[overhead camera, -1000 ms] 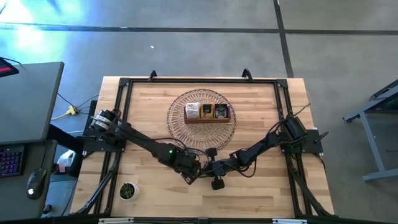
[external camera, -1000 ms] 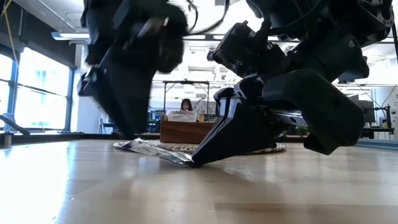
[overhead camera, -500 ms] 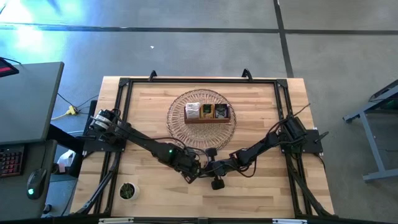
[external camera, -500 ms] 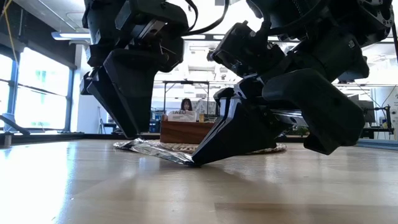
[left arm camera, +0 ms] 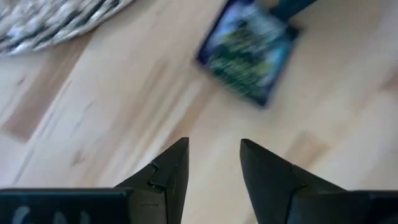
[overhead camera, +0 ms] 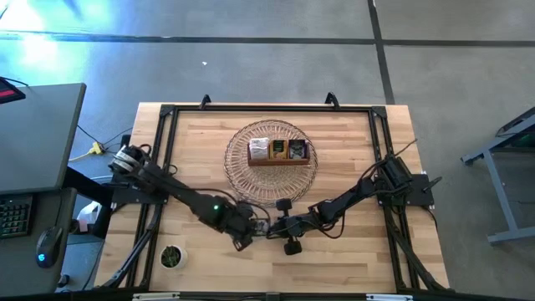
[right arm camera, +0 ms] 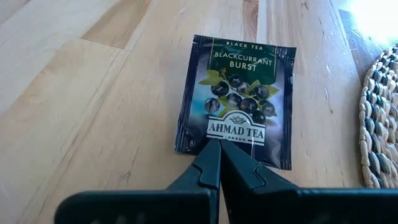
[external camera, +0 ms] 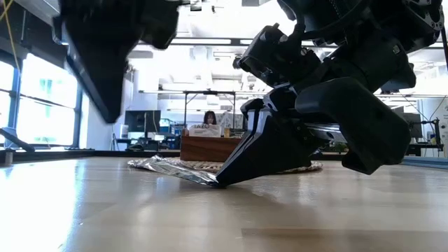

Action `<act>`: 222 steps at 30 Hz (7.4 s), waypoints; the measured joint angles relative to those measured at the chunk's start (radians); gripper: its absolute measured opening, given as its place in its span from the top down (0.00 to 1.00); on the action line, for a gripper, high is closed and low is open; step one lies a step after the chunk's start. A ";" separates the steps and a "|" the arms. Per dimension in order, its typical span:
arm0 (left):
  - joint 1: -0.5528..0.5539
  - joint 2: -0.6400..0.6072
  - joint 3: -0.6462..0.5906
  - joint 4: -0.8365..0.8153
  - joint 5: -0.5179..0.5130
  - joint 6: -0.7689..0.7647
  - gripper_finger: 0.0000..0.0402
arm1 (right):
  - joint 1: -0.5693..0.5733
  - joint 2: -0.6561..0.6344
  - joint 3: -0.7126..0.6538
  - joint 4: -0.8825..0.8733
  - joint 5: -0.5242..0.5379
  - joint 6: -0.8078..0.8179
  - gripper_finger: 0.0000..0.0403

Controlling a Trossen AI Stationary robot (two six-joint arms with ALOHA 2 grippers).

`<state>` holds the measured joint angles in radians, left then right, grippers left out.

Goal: Pick & Place Tea
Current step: Put the purple tea bag into the right section of the wooden organizer, then adjust the purple tea bag in the right section of the wooden organizer

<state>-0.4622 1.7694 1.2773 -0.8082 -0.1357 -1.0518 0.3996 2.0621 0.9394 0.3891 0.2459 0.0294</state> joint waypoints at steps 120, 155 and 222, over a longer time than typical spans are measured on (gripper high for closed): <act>0.629 0.120 0.585 -0.023 0.130 1.240 1.00 | 0.024 -1.089 -0.530 -0.531 -0.053 0.204 1.00; 0.698 0.429 0.782 -0.053 0.117 1.571 0.97 | 0.019 -1.467 -0.739 -0.428 0.036 0.097 0.98; 0.146 -0.548 -0.265 -0.115 -0.304 0.279 0.65 | -0.055 -1.113 -0.799 0.185 0.501 0.231 1.00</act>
<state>-0.3160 1.2212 1.0119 -0.9231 -0.4400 -0.7730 0.3450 0.9493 0.1405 0.5740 0.7473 0.2602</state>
